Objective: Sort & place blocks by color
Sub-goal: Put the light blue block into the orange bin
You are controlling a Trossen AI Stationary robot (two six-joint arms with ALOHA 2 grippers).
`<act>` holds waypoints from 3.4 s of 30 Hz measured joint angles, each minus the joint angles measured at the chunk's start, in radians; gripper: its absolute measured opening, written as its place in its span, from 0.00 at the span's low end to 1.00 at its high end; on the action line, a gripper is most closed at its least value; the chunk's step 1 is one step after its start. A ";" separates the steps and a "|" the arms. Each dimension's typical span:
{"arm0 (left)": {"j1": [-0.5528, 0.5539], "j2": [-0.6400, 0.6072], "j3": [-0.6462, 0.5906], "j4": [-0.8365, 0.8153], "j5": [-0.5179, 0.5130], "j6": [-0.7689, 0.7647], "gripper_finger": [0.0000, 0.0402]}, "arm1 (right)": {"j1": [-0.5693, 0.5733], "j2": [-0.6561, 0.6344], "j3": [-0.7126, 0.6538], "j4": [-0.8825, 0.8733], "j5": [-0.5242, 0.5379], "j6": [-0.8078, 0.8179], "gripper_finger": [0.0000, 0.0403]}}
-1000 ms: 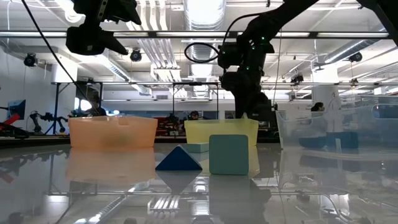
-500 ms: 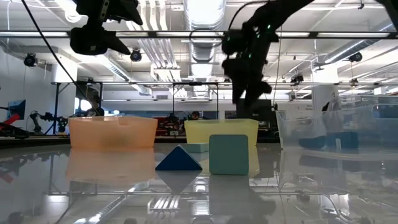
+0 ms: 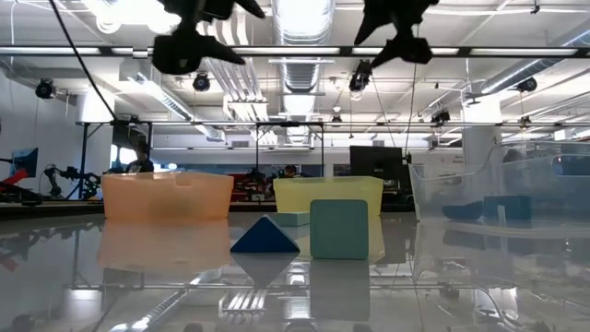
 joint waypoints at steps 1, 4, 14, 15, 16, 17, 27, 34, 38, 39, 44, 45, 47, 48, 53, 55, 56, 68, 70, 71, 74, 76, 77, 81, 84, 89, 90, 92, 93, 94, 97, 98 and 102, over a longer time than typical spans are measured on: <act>0.004 0.029 0.017 0.004 0.000 0.020 0.64 | 0.016 -0.012 0.000 0.001 0.011 0.016 0.58; 0.016 0.119 0.070 -0.006 0.000 0.067 0.64 | 0.064 -0.033 0.000 0.000 0.063 0.047 0.58; 0.070 0.354 0.280 -0.370 0.000 0.088 0.64 | 0.118 -0.023 0.000 -0.005 0.105 0.067 0.58; 0.075 0.371 0.288 -0.392 0.000 0.080 0.64 | 0.118 -0.021 0.000 -0.005 0.105 0.067 0.58; 0.081 0.385 0.293 -0.399 0.000 0.078 0.64 | 0.118 -0.017 0.000 -0.004 0.105 0.067 0.58; 0.082 0.397 0.296 -0.397 0.000 0.077 0.64 | 0.118 -0.015 0.000 -0.004 0.105 0.067 0.58; 0.088 0.531 0.301 -0.265 -0.047 0.094 0.64 | 0.117 -0.009 0.000 -0.004 0.144 0.065 0.58; 0.088 0.639 0.300 -0.169 -0.071 0.104 0.64 | 0.117 -0.009 0.000 -0.004 0.175 0.078 0.58; 0.088 0.686 0.301 -0.166 -0.074 0.125 0.64 | 0.117 -0.009 0.000 -0.004 0.175 0.091 0.58; 0.088 0.695 0.300 -0.160 -0.075 0.125 0.64 | 0.117 -0.009 0.000 -0.004 0.175 0.091 0.58; 0.087 0.716 0.295 -0.136 -0.105 0.131 0.64 | 0.117 -0.009 0.000 -0.004 0.176 0.107 0.58; 0.086 0.717 0.295 -0.136 -0.115 0.132 0.64 | 0.117 -0.009 0.000 -0.004 0.176 0.108 0.58; 0.086 0.717 0.295 -0.136 -0.123 0.132 0.63 | 0.117 -0.009 0.000 -0.004 0.175 0.113 0.58; 0.086 0.717 0.295 -0.136 -0.123 0.135 0.62 | 0.117 -0.009 0.000 -0.004 0.175 0.115 0.58; 0.086 0.720 0.293 -0.137 -0.135 0.147 0.51 | 0.117 -0.009 0.000 -0.004 0.176 0.115 0.58; 0.086 0.721 0.293 -0.137 -0.144 0.148 0.45 | 0.117 -0.009 0.000 -0.004 0.180 0.111 0.58; 0.086 0.721 0.293 -0.137 -0.148 0.151 0.42 | 0.117 -0.009 0.000 -0.004 0.187 0.109 0.58; 0.088 0.657 0.293 -0.160 -0.092 0.326 0.28 | 0.117 -0.009 0.000 -0.004 0.228 0.089 0.58; 0.087 0.603 0.293 -0.175 -0.089 0.410 0.28 | 0.117 -0.009 0.000 -0.004 0.230 0.081 0.58; 0.087 0.577 0.293 -0.195 -0.088 0.452 0.28 | 0.117 -0.009 0.000 -0.004 0.233 0.079 0.58; 0.088 0.492 0.289 -0.228 -0.082 0.561 0.28 | 0.117 -0.009 0.000 -0.004 0.252 0.065 0.58; 0.089 0.425 0.286 -0.249 -0.073 0.632 0.28 | 0.117 -0.009 -0.001 -0.003 0.254 0.055 0.58; 0.090 0.393 0.283 -0.257 -0.072 0.663 0.28 | 0.117 -0.009 -0.002 -0.003 0.254 0.050 0.58; 0.099 0.266 0.265 -0.339 -0.072 0.779 0.29 | 0.117 -0.009 -0.004 0.000 0.271 0.040 0.58; 0.128 0.191 0.255 -0.438 -0.075 0.800 0.29 | 0.117 -0.009 -0.004 0.000 0.278 0.036 0.58; 0.213 0.083 0.184 -0.544 -0.121 0.740 0.30 | 0.117 -0.009 -0.004 0.002 0.280 0.027 0.58; 0.235 0.063 0.159 -0.555 -0.128 0.712 0.30 | 0.117 -0.009 -0.004 0.003 0.280 0.026 0.58; 0.288 0.023 0.106 -0.564 -0.132 0.646 0.30 | 0.117 -0.009 -0.004 0.003 0.280 0.025 0.58; 0.316 0.004 0.075 -0.565 -0.134 0.618 0.30 | 0.117 -0.009 -0.004 0.004 0.280 0.025 0.58; 0.343 -0.014 0.042 -0.565 -0.136 0.590 0.30 | 0.117 -0.009 -0.004 0.004 0.280 0.025 0.58; 0.433 -0.048 -0.049 -0.564 -0.142 0.524 0.30 | 0.117 -0.009 -0.005 0.004 0.286 0.024 0.58; 0.464 -0.056 -0.076 -0.568 -0.141 0.509 0.30 | 0.117 -0.009 -0.005 0.004 0.294 0.024 0.58; 0.564 -0.072 -0.153 -0.566 -0.139 0.452 0.30 | 0.117 -0.009 -0.005 0.004 0.306 0.025 0.58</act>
